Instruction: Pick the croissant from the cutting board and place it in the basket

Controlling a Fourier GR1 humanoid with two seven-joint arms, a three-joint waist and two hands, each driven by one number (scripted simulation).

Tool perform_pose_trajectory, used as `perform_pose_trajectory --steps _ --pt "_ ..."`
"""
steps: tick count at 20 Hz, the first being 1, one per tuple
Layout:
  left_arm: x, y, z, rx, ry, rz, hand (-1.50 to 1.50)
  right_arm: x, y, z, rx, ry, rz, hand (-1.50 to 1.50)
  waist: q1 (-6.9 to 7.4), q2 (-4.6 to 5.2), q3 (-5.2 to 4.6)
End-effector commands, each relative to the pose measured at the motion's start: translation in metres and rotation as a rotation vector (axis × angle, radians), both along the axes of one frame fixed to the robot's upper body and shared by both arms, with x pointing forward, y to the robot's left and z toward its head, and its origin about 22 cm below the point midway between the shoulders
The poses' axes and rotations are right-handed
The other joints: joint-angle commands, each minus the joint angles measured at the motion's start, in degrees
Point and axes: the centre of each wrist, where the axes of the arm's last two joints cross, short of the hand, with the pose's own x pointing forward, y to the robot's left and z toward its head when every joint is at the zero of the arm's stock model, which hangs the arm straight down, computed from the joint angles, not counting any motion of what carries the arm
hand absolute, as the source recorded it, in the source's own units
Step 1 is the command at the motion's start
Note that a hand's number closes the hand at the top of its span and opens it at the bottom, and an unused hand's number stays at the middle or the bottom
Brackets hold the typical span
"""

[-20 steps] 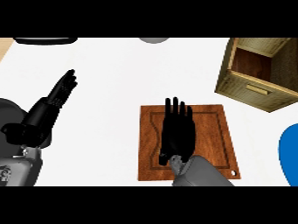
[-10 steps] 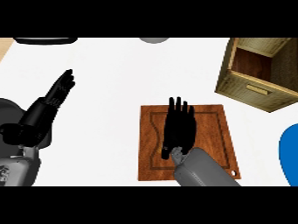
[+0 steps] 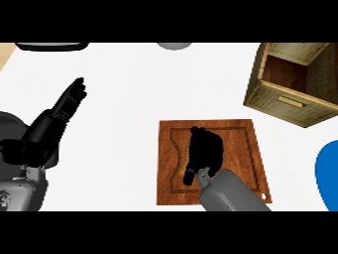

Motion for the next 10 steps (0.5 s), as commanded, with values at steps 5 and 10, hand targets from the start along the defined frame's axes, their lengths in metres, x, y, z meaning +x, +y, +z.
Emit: perform_pose_trajectory --steps 5,10 --pt "0.002 0.023 -0.010 -0.010 -0.006 0.005 0.00 -0.013 0.000 -0.019 -0.073 0.040 0.039 1.50 -0.20 0.36 0.05" --pt "-0.009 0.012 -0.004 0.008 0.010 -0.004 0.00 -0.006 0.000 -0.036 -0.165 0.016 0.155 1.50 0.46 0.39 0.08"
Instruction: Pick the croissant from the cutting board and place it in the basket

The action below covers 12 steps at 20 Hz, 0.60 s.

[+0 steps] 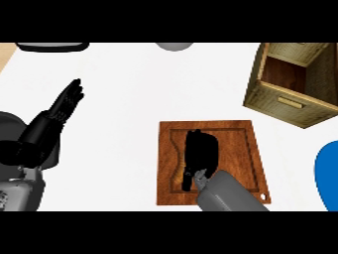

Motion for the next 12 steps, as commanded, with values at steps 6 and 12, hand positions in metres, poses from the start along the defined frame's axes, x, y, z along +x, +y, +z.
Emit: perform_pose_trajectory --steps 6,12 --pt "0.004 0.004 -0.004 0.001 -0.015 0.013 0.00 0.023 -0.016 0.062 0.080 -0.114 0.152 1.50 -0.40 0.73 0.23" --pt "0.002 0.003 -0.016 0.000 -0.001 0.006 0.00 -0.001 -0.016 0.076 0.190 -0.209 0.143 1.50 -0.58 0.75 0.23"
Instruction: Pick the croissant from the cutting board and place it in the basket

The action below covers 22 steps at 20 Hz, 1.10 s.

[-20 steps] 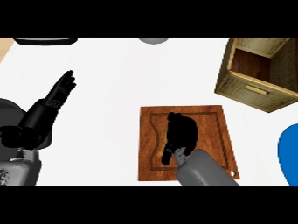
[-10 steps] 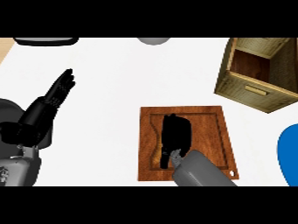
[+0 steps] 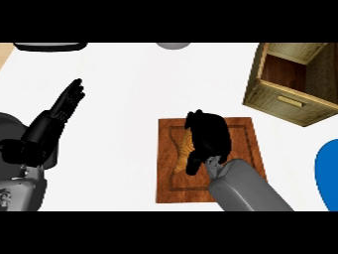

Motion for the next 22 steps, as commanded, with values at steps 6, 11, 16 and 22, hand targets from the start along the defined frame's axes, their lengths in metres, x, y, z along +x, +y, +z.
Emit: perform_pose_trajectory --steps 6,11,16,22 --pt "0.004 0.000 0.000 -0.001 -0.003 0.014 0.00 -0.018 -0.002 0.060 0.424 -0.182 -0.013 1.50 -0.38 0.02 0.04" --pt "0.002 0.000 -0.002 -0.009 0.011 -0.003 0.00 -0.041 0.003 0.121 0.673 -0.434 -0.018 1.50 0.00 -0.19 0.03" --pt "0.004 0.018 0.001 0.008 -0.011 0.008 0.00 -0.089 -0.010 0.164 0.715 -0.527 -0.076 1.50 -0.70 -0.23 -0.03" --pt "0.002 -0.006 0.007 0.000 -0.001 0.001 0.00 -0.067 -0.023 0.227 0.670 -0.567 -0.187 1.50 -0.12 -0.10 -0.03"
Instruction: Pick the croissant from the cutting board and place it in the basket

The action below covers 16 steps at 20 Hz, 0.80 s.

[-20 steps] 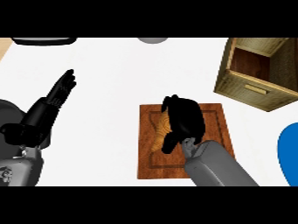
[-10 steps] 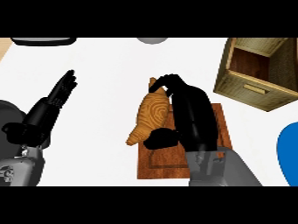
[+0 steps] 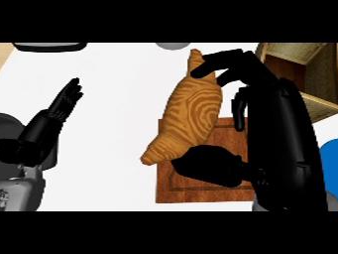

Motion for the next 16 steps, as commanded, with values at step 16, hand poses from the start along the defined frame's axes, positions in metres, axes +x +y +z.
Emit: perform_pose_trajectory --steps 16 --pt "0.001 -0.011 -0.003 -0.005 -0.001 -0.016 0.00 0.125 -0.069 0.053 -0.012 -0.043 -0.401 1.50 0.81 0.53 0.02"
